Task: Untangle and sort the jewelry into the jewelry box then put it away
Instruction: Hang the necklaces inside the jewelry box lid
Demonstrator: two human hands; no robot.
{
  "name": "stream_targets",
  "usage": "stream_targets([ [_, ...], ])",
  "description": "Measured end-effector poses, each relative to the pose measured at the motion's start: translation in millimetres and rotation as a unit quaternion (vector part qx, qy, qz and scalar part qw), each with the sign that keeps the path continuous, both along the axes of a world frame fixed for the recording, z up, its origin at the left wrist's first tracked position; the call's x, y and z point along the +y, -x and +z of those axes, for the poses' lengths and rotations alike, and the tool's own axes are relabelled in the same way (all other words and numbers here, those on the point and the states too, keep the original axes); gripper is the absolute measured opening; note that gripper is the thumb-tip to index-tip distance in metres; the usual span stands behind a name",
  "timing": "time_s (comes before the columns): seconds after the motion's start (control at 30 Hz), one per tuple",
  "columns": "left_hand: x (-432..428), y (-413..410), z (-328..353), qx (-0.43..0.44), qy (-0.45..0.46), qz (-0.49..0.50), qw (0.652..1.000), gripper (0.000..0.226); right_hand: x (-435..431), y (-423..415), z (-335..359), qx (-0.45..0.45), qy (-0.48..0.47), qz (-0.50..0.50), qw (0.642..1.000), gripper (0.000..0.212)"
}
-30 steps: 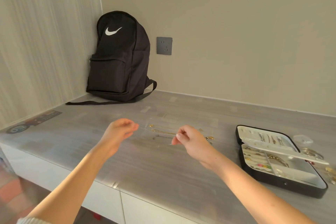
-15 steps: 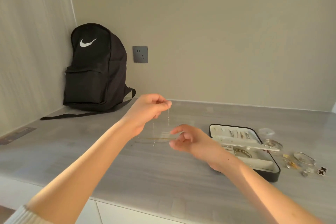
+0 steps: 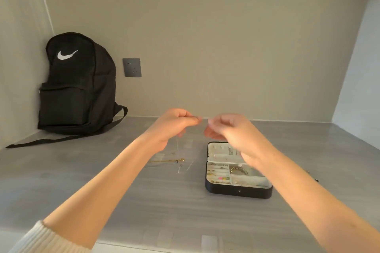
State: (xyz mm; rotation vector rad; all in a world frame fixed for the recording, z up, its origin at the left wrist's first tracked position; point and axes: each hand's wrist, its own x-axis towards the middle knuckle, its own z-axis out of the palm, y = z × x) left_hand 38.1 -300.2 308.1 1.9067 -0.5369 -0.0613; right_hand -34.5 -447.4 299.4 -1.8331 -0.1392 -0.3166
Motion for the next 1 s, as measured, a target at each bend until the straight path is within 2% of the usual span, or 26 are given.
stream_targets([
  [0.07, -8.4, -1.4, 1.7, 0.016, 0.013, -0.030, 0.999, 0.011, -12.2, -1.1, 17.6, 0.015, -0.090, 0.040, 0.995, 0.026],
  [0.13, -16.7, -3.4, 1.5, 0.019, 0.017, -0.062, 0.998, 0.009, -21.3, -2.9, 33.6, 0.036, -0.122, 0.061, 0.990, 0.025],
  [0.3, -35.0, -15.6, -5.3, 0.034, 0.061, -0.144, 0.987, 0.013, -38.9, -10.7, 60.1, 0.012, -0.050, 0.041, 0.998, 0.025],
  [0.37, -44.8, -25.2, -12.9, 0.040, 0.057, -0.143, 0.987, 0.018, -47.1, -13.8, 69.3, -0.008, -0.024, 0.026, 0.999, 0.025],
  [0.43, -58.3, -36.5, -26.2, 0.017, 0.002, -0.097, 0.995, 0.019, -56.2, -18.0, 76.8, -0.024, -0.010, 0.010, 1.000, 0.025],
  [0.5, -73.7, -51.2, -45.4, -0.044, -0.108, -0.044, 0.992, 0.022, -66.1, -22.6, 81.1, -0.030, 0.002, -0.008, 1.000, 0.025],
  [0.57, -88.4, -65.6, -66.4, -0.093, -0.211, -0.021, 0.973, 0.027, -75.7, -27.5, 82.1, -0.028, 0.009, -0.017, 0.999, 0.024],
  [0.73, -113.6, -86.1, -109.1, -0.144, -0.356, 0.008, 0.923, 0.028, -91.0, -43.9, 70.8, -0.030, 0.007, -0.030, 0.999, 0.025],
  [0.83, -116.3, -92.0, -125.3, -0.170, -0.396, 0.012, 0.902, 0.026, -96.7, -59.2, 60.5, -0.035, -0.001, -0.043, 0.998, 0.025],
  [1.0, -115.1, -88.7, -136.3, -0.183, -0.358, 0.018, 0.915, 0.025, -97.1, -90.1, 44.4, -0.034, -0.017, -0.060, 0.997, 0.026],
])
